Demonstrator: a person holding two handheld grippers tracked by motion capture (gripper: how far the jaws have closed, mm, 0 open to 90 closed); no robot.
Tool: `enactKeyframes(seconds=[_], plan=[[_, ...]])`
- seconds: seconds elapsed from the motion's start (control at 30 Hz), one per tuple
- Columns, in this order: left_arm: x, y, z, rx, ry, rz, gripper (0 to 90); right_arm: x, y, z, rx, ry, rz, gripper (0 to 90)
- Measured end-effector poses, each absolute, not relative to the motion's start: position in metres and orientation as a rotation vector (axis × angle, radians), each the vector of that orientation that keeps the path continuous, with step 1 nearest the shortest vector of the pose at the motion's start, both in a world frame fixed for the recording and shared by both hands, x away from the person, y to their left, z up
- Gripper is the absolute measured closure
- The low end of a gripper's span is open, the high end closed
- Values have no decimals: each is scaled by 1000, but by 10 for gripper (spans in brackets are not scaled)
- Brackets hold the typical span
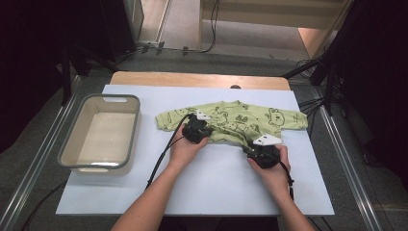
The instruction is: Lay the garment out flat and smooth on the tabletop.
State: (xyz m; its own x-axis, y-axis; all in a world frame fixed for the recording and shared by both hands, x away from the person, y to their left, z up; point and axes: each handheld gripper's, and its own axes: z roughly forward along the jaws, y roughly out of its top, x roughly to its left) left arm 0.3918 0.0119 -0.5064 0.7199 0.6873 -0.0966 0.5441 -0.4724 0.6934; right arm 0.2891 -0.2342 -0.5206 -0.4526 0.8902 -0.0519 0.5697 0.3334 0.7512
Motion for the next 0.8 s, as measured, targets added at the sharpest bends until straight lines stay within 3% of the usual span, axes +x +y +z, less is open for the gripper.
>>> enactKeyframes(seconds=[0.07, 0.13, 0.33, 0.8], plan=[[392, 12, -506, 2197, 924, 257, 897, 289, -237, -519, 1309, 2138, 972, 825], [391, 12, -505, 2201, 918, 260, 896, 287, -239, -517, 1319, 2134, 998, 842], [387, 19, -503, 2173, 914, 271, 848, 271, -230, -503, 1279, 2169, 1113, 843], [336, 45, -484, 2106, 822, 218, 615, 233, -182, -502, 1230, 2282, 1236, 839]])
